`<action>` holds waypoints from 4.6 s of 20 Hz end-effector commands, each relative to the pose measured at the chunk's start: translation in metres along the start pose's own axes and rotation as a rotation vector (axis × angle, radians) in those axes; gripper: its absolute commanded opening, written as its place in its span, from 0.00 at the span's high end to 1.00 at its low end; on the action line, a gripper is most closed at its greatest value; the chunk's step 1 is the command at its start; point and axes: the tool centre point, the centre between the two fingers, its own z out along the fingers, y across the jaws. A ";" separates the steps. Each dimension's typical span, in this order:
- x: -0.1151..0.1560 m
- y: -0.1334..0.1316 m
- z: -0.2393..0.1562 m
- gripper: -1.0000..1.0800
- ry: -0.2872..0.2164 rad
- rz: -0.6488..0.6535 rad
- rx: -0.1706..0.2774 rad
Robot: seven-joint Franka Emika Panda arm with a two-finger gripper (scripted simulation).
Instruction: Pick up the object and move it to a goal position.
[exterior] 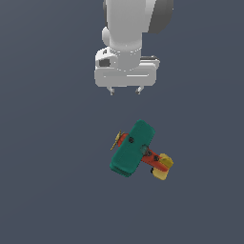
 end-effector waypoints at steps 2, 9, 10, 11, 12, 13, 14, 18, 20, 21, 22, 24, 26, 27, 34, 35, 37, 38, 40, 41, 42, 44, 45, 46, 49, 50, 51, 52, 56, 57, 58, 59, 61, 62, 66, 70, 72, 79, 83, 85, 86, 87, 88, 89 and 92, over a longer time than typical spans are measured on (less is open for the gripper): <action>0.000 0.000 0.000 0.38 0.000 0.000 0.000; 0.001 -0.002 -0.005 0.38 0.005 -0.007 -0.012; 0.002 -0.001 -0.006 0.38 0.005 -0.007 -0.013; 0.002 -0.001 -0.007 0.38 0.006 -0.006 -0.013; 0.002 0.000 -0.009 0.38 0.007 -0.004 -0.013; 0.002 0.002 -0.010 0.38 0.007 -0.003 -0.014; 0.002 0.003 -0.012 0.38 0.008 -0.001 -0.014; 0.002 0.005 -0.017 0.38 0.014 -0.007 -0.015; 0.002 0.004 -0.018 0.38 0.019 -0.020 -0.018; 0.002 0.004 -0.020 0.38 0.022 -0.027 -0.020; 0.002 0.003 -0.021 0.38 0.026 -0.035 -0.022; 0.002 0.003 -0.025 0.38 0.034 -0.053 -0.026; 0.002 0.001 -0.029 0.38 0.044 -0.075 -0.032; 0.003 0.001 -0.031 0.38 0.049 -0.087 -0.035; 0.003 -0.005 -0.054 0.38 0.099 -0.202 -0.073; 0.003 -0.007 -0.058 0.38 0.107 -0.222 -0.081; 0.003 -0.009 -0.066 0.38 0.124 -0.262 -0.097; 0.003 -0.010 -0.070 0.38 0.132 -0.283 -0.106; 0.002 -0.012 -0.078 0.38 0.148 -0.323 -0.124; 0.002 -0.014 -0.081 0.38 0.155 -0.343 -0.133; 0.002 -0.015 -0.085 0.38 0.163 -0.364 -0.143; 0.001 -0.018 -0.093 0.38 0.177 -0.404 -0.163; 0.001 -0.019 -0.097 0.38 0.184 -0.424 -0.174; 0.001 -0.020 -0.101 0.38 0.190 -0.444 -0.185; 0.000 -0.024 -0.112 0.38 0.209 -0.504 -0.219; -0.001 -0.026 -0.116 0.38 0.215 -0.524 -0.231; -0.001 -0.027 -0.119 0.38 0.220 -0.544 -0.243; -0.002 -0.029 -0.123 0.38 0.225 -0.564 -0.255; -0.004 -0.035 -0.137 0.38 0.244 -0.643 -0.307; -0.004 -0.037 -0.140 0.38 0.247 -0.663 -0.321; -0.005 -0.038 -0.144 0.38 0.251 -0.682 -0.335; -0.006 -0.040 -0.147 0.38 0.254 -0.702 -0.349; -0.007 -0.043 -0.153 0.38 0.260 -0.741 -0.378; -0.007 -0.045 -0.157 0.38 0.262 -0.761 -0.392; -0.010 -0.053 -0.169 0.38 0.268 -0.838 -0.453; -0.013 -0.060 -0.180 0.38 0.268 -0.915 -0.517; -0.014 -0.064 -0.185 0.38 0.266 -0.953 -0.550; -0.019 -0.079 -0.200 0.38 0.247 -1.085 -0.668; -0.022 -0.089 -0.208 0.38 0.227 -1.159 -0.738; -0.023 -0.093 -0.211 0.38 0.214 -1.196 -0.773; -0.023 -0.096 -0.212 0.38 0.207 -1.214 -0.791; -0.024 -0.098 -0.213 0.38 0.199 -1.232 -0.809; -0.025 -0.100 -0.215 0.38 0.191 -1.251 -0.826; -0.025 -0.103 -0.216 0.38 0.183 -1.269 -0.844; -0.027 -0.110 -0.219 0.38 0.155 -1.323 -0.897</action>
